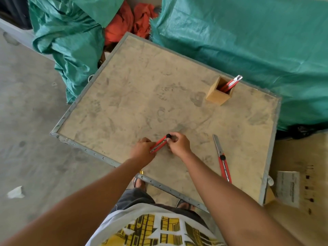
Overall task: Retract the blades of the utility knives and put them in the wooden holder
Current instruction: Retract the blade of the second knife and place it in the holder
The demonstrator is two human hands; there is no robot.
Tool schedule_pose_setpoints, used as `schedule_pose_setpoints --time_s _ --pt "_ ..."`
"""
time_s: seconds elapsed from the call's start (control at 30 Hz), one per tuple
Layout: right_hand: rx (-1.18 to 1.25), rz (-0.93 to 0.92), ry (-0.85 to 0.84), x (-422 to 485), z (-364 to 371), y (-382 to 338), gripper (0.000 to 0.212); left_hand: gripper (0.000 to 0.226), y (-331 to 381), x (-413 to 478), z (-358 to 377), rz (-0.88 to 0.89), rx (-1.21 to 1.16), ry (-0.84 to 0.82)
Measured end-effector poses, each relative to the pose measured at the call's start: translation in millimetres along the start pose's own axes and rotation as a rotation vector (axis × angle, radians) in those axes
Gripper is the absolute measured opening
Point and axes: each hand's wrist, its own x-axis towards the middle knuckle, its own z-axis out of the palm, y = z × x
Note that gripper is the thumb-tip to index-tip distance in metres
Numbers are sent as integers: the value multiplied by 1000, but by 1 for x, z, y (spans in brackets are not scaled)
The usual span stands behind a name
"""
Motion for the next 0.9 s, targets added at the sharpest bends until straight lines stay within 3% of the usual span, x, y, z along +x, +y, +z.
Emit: schedule_pose_setpoints --time_s 0.17,0.27,0.47,0.7,0.9 --pt "303 64 124 -9 -4 -9 11 37 9 -7 -11 63 -80 43" --pt "404 7 130 -17 -25 -23 9 44 19 -13 -26 103 -160 57" --pt "382 -185 146 -33 -95 -55 18 51 49 -27 -69 208 -342 1" --pt "409 -339 125 -58 -162 -78 24 53 109 -44 -80 127 -890 15" --pt "256 -391 -100 -90 -185 -72 22 46 152 -50 -83 150 -1080 92"
